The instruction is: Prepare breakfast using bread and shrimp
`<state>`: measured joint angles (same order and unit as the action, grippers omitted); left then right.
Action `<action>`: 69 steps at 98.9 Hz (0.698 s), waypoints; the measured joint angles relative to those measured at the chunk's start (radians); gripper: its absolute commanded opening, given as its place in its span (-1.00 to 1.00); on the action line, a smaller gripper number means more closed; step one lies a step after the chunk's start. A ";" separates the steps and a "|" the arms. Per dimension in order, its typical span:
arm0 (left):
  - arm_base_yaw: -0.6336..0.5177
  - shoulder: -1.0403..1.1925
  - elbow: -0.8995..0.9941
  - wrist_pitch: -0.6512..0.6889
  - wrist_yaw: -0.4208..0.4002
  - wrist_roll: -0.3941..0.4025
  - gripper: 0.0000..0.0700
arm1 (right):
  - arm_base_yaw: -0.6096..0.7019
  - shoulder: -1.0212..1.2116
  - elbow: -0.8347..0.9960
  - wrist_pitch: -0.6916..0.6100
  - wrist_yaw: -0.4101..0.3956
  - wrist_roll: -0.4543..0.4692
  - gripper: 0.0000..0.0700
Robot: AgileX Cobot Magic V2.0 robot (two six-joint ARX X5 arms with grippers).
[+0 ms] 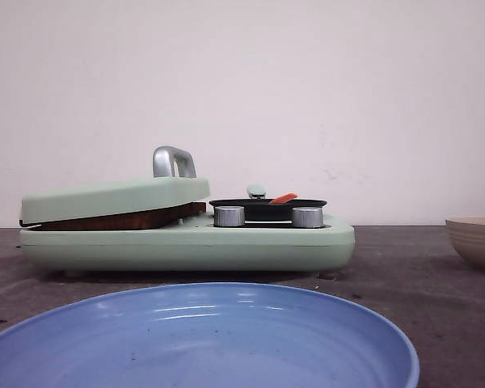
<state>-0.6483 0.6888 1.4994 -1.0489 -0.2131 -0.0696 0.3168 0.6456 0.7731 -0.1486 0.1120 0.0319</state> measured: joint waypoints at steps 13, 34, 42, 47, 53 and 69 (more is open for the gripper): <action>0.000 -0.030 -0.061 0.003 0.000 -0.003 -1.00 | 0.011 -0.092 -0.015 0.008 0.059 -0.002 -0.98; 0.000 -0.028 -0.064 -0.031 0.000 -0.037 -1.00 | 0.010 -0.105 -0.015 0.037 0.072 -0.005 -0.98; 0.000 -0.029 -0.064 -0.047 0.000 -0.046 -1.00 | 0.010 -0.091 -0.015 0.025 0.058 -0.005 -0.98; 0.000 -0.029 -0.064 -0.051 0.000 -0.049 -1.00 | 0.010 -0.086 -0.015 0.024 0.043 -0.005 -0.98; 0.000 -0.029 -0.064 -0.051 0.000 -0.050 -1.00 | 0.010 -0.082 -0.015 0.024 0.040 -0.005 -0.99; 0.000 -0.029 -0.064 -0.043 0.000 -0.050 -1.00 | 0.010 -0.082 -0.015 0.027 0.045 -0.005 -0.98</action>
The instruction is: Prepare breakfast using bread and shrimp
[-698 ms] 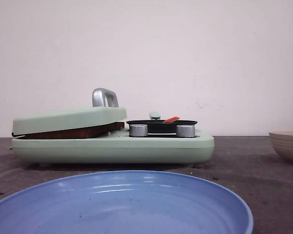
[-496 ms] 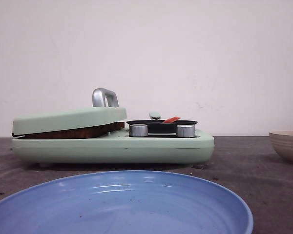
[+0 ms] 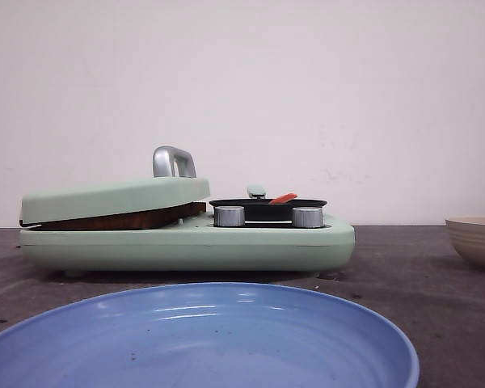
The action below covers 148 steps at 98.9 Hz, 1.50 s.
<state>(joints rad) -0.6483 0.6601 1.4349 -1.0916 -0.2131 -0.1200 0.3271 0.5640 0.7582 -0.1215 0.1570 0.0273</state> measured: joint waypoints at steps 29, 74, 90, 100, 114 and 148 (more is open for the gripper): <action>0.000 0.000 0.000 0.000 0.000 -0.002 -1.00 | 0.000 0.000 0.000 0.006 0.000 0.000 -0.98; 0.160 -0.048 -0.048 0.079 0.010 0.035 -1.00 | 0.000 0.000 0.000 0.006 0.000 0.000 -0.98; 0.347 -0.171 -0.266 0.307 0.122 0.101 -1.00 | 0.000 0.000 0.000 0.006 0.000 0.000 -0.98; 0.476 -0.281 -0.462 0.477 0.201 0.114 -1.00 | 0.000 0.000 0.000 0.006 0.000 0.000 -0.98; 0.629 -0.412 -0.724 0.625 0.312 0.106 -1.00 | 0.000 0.000 0.000 0.006 0.000 0.000 -0.98; 0.746 -0.509 -1.099 0.877 0.328 0.103 -1.00 | 0.000 0.000 0.000 0.006 0.000 0.000 -0.99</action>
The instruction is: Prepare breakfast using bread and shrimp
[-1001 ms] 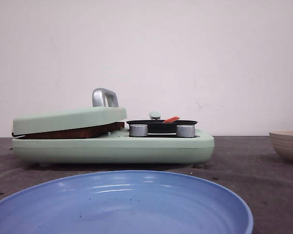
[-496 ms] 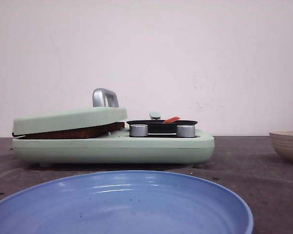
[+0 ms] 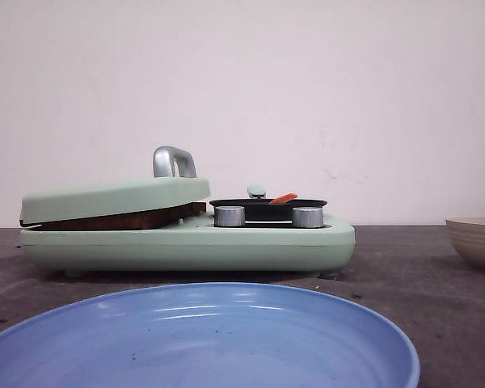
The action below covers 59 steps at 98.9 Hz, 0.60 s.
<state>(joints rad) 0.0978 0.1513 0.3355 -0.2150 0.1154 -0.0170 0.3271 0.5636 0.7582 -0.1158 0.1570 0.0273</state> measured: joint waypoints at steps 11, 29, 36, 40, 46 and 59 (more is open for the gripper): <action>0.000 -0.058 -0.085 0.042 -0.007 -0.018 -1.00 | 0.000 0.000 0.000 0.000 0.000 0.000 -0.98; -0.011 -0.122 -0.192 0.031 -0.009 -0.076 -1.00 | 0.000 0.000 0.000 0.000 0.000 0.000 -0.98; -0.024 -0.135 -0.215 0.033 -0.011 -0.090 -1.00 | 0.000 0.000 0.000 0.000 0.000 0.000 -0.98; -0.033 -0.140 -0.230 0.036 -0.012 -0.098 -1.00 | 0.000 0.000 0.000 0.000 0.000 0.000 -0.98; -0.047 -0.146 -0.256 0.040 -0.012 -0.103 -1.00 | 0.000 0.000 0.000 0.000 0.000 0.000 -0.98; -0.077 -0.148 -0.303 0.032 -0.083 -0.117 -1.00 | 0.000 0.000 0.000 0.000 0.000 0.000 -0.98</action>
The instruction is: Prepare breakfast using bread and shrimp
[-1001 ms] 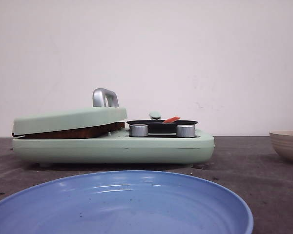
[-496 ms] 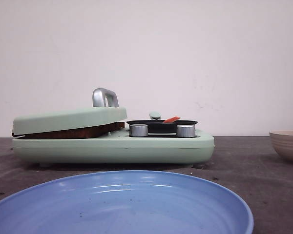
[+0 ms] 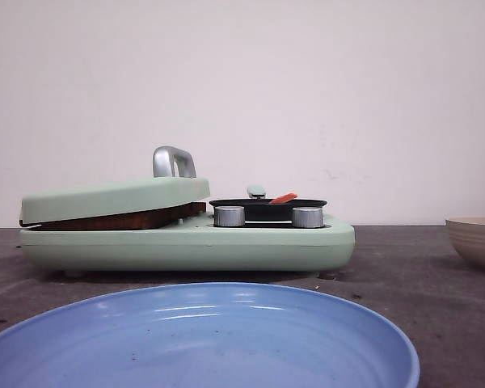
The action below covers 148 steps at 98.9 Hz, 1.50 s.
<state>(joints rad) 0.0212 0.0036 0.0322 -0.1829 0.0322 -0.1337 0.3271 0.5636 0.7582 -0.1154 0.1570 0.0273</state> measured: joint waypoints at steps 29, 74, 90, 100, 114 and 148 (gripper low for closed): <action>0.000 0.000 0.000 -0.002 -0.045 0.023 -1.00 | 0.000 0.000 0.000 0.000 0.000 0.000 -0.99; 0.000 0.000 0.000 -0.002 -0.045 0.030 -1.00 | 0.000 0.000 0.000 0.000 0.000 0.000 -0.98; 0.000 0.000 0.000 -0.002 -0.045 0.030 -1.00 | 0.000 0.000 0.000 0.000 0.000 0.000 -0.98; 0.000 0.000 0.000 -0.002 -0.045 0.030 -1.00 | 0.000 0.000 0.000 0.000 0.000 0.000 -0.98; 0.000 0.000 0.000 -0.002 -0.045 0.030 -1.00 | 0.000 0.000 0.000 0.000 0.000 0.000 -0.98; 0.000 0.000 0.000 -0.002 -0.045 0.030 -1.00 | -0.001 -0.006 0.000 -0.001 -0.002 0.000 -0.98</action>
<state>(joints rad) 0.0212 0.0036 0.0322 -0.1848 -0.0132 -0.1040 0.3264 0.5579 0.7582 -0.1162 0.1551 0.0273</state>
